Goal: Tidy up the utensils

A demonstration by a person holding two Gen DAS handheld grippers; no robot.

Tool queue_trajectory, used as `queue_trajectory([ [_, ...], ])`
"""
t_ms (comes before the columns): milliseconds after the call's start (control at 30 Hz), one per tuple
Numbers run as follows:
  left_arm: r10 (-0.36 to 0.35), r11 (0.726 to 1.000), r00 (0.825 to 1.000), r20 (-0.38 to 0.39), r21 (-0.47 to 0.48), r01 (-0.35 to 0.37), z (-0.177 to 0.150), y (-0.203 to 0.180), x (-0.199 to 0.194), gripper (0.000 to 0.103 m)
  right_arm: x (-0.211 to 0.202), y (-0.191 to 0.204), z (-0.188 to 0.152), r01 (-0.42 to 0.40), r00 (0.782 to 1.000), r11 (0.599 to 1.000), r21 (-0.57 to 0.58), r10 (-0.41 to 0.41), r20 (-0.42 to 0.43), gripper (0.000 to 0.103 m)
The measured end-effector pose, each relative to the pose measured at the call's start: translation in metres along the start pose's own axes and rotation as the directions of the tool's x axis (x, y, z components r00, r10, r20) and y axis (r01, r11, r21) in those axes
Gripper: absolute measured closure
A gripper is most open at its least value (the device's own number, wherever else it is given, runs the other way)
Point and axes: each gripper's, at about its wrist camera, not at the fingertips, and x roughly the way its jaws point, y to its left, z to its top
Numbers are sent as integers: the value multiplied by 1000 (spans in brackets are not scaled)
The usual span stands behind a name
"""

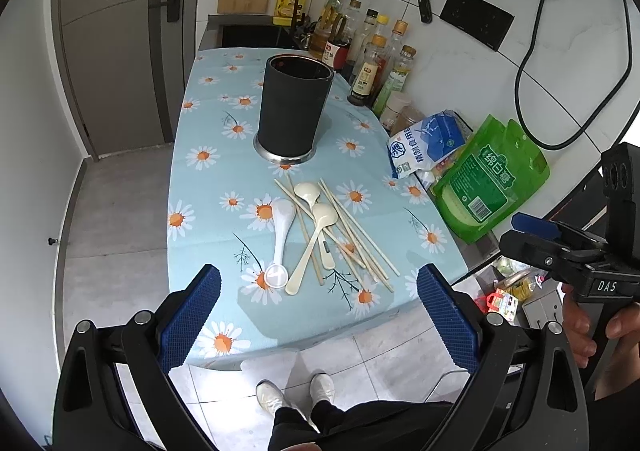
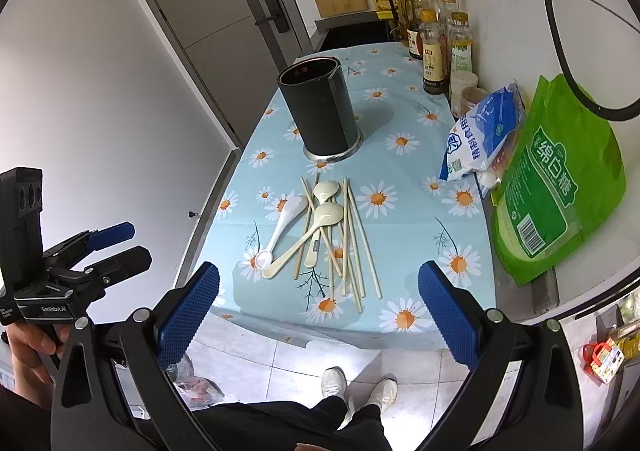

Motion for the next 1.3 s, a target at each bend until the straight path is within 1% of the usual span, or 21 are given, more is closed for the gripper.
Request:
queue_trajectory([
  [67,-4,1000,1000,-2,-1,4,0,0,0,8,-1,-1,0,-6,1000,1000,8,6,-5,5],
  [200,-5,1000,1000,-3,18,5,0,-3,1,8,-5,1,-2,-3,1000,1000,-1,3,10,5],
  [367,-14,1000,1000,-14,8,14,-1,-4,1,8,-4,-1,-5,-11,1000,1000,16,11,-7,5],
  [433,-18,1000,1000,-18,13,18,-1,-6,1,8,-6,1,-6,-9,1000,1000,3,9,-5,5],
  [767,-12,1000,1000,-20,20,13,-2,-10,2,8,-9,-1,-7,-19,1000,1000,0,19,-3,5],
  [900,-6,1000,1000,-15,12,6,0,-10,3,8,-7,-3,-6,-25,1000,1000,-5,25,-4,5],
  [1033,-1,1000,1000,-17,15,2,1,-12,4,8,-7,-9,-5,-48,999,999,15,48,-2,5],
  [1300,33,999,999,-36,11,-33,3,-23,10,8,-5,-19,-4,-85,996,996,12,85,-19,5],
])
